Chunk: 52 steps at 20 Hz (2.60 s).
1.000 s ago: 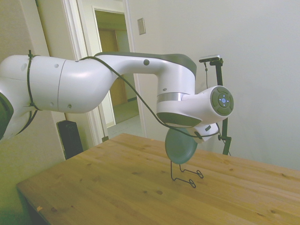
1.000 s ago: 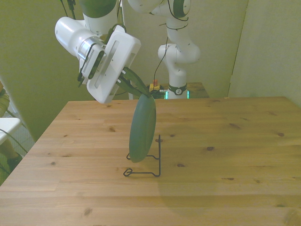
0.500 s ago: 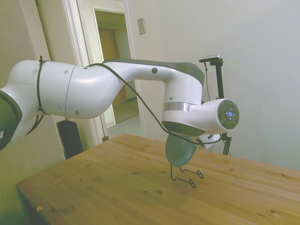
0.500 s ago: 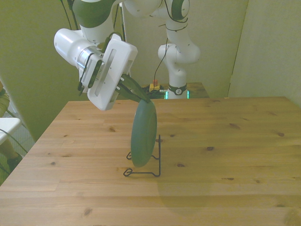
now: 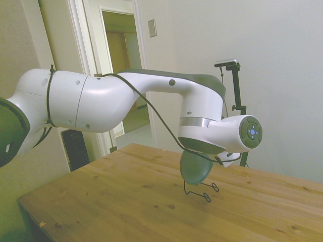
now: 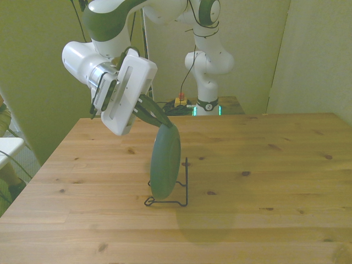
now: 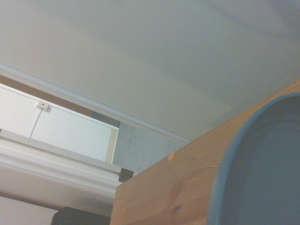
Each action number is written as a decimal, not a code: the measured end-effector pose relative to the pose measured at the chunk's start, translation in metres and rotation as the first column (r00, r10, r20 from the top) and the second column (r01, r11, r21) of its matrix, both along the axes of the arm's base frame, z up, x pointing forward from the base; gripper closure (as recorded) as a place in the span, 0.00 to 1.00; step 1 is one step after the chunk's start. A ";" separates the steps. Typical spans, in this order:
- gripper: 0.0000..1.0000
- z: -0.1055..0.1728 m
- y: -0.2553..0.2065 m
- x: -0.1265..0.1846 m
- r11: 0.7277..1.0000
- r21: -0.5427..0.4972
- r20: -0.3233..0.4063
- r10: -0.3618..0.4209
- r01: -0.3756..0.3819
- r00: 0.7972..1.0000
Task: Load the plate
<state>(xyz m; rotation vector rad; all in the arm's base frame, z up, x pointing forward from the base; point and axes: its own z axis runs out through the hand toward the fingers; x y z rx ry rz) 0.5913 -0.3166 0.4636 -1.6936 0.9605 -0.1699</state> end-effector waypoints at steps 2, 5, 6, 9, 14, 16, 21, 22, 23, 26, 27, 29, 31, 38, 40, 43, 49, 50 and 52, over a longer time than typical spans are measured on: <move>1.00 -0.002 -0.002 -0.001 1.000 0.001 -0.003 -0.003 0.003 1.000; 1.00 -0.005 -0.003 -0.001 1.000 0.002 -0.006 -0.004 0.004 1.000; 1.00 -0.007 -0.004 0.000 1.000 0.003 -0.008 -0.004 0.004 1.000; 1.00 -0.012 -0.005 0.000 1.000 0.004 -0.013 -0.005 0.005 1.000; 1.00 -0.014 -0.007 -0.001 1.000 0.001 -0.018 -0.007 0.007 1.000; 1.00 -0.015 -0.008 -0.001 1.000 0.000 -0.020 -0.008 0.008 1.000; 1.00 -0.020 -0.009 -0.001 1.000 0.002 -0.026 -0.009 0.009 1.000; 1.00 -0.020 -0.009 0.000 1.000 0.002 -0.027 -0.009 0.009 1.000; 1.00 -0.021 -0.010 0.000 1.000 0.002 -0.028 -0.009 0.009 1.000; 1.00 -0.023 -0.010 0.001 1.000 0.002 -0.030 -0.009 0.009 1.000; 1.00 -0.023 -0.010 0.001 1.000 0.002 -0.030 -0.009 0.009 0.999; 1.00 -0.024 -0.011 0.001 1.000 0.001 -0.031 -0.009 0.009 0.999; 1.00 -0.024 -0.010 0.001 1.000 0.000 -0.032 -0.008 0.008 0.999; 1.00 -0.025 -0.003 0.004 1.000 -0.004 -0.037 0.008 -0.008 0.999; 1.00 -0.025 -0.002 0.005 1.000 -0.005 -0.038 0.012 -0.013 0.999; 0.00 -0.025 0.000 0.005 1.000 -0.008 -0.041 0.018 -0.019 0.999; 0.00 -0.027 0.001 0.005 1.000 -0.005 -0.045 0.024 -0.024 0.999; 0.00 -0.029 0.001 0.005 1.000 -0.004 -0.048 0.024 -0.024 0.999; 0.00 -0.031 0.001 0.004 1.000 -0.001 -0.052 0.024 -0.025 0.998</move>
